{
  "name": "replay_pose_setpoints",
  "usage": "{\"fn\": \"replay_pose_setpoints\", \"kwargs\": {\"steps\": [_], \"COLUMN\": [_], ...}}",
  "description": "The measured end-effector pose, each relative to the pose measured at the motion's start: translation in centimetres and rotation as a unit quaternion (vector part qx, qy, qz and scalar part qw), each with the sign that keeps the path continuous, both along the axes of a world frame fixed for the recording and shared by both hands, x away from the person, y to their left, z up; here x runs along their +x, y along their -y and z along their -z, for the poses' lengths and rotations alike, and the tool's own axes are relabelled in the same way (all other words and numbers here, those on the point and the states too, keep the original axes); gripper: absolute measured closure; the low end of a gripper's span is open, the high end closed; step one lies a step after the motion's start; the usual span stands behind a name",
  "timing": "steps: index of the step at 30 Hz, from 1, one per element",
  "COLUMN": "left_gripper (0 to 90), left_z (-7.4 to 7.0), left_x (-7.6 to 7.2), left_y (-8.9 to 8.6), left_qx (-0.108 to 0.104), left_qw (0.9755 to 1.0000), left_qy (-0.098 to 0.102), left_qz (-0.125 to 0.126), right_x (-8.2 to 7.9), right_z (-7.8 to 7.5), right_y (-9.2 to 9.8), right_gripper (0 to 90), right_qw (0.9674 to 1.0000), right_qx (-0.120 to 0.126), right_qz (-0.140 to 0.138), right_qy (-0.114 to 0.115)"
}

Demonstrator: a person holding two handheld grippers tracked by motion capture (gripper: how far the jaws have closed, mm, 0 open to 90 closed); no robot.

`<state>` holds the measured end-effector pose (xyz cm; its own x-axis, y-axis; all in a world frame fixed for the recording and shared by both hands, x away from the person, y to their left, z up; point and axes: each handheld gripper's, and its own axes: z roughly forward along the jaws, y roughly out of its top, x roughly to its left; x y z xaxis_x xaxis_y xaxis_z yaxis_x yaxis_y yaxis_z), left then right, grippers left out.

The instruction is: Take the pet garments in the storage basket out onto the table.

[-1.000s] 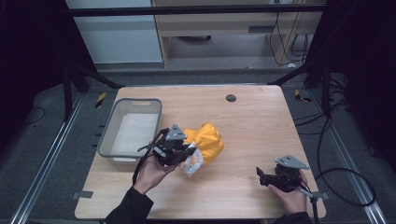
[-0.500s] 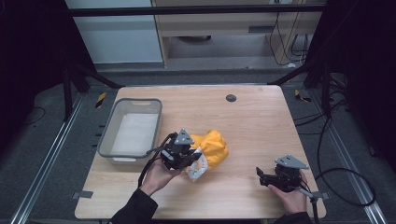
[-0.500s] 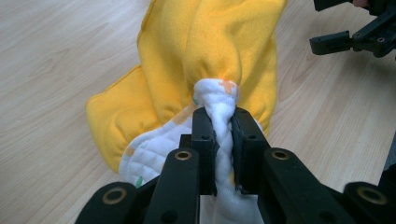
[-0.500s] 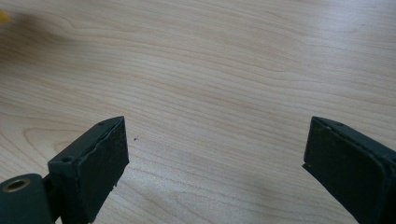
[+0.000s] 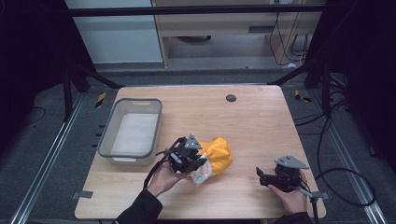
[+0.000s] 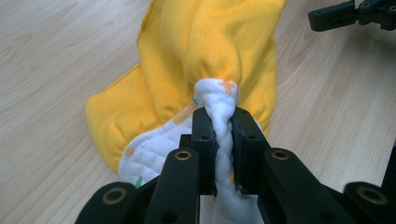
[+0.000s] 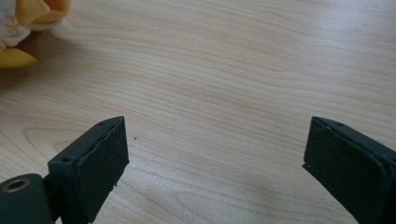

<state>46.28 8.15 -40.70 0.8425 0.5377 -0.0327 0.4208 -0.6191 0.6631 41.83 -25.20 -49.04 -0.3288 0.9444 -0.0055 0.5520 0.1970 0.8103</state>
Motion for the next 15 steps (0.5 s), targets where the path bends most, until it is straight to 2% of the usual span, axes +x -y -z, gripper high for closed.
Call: {"fn": "replay_pose_setpoints", "kwargs": {"steps": [15], "left_gripper": [79.6], "left_z": [1.6], "left_x": [0.1], "left_y": [0.7], "left_qx": [0.014], "left_qw": [0.9997], "left_qy": [-0.017], "left_qz": [0.007], "right_x": [0.0], "right_z": [0.0], "right_y": [0.0], "right_gripper": [6.5], "right_qw": [1.0000], "right_qx": [0.000], "right_qz": [0.000], "right_qy": [0.000]}}
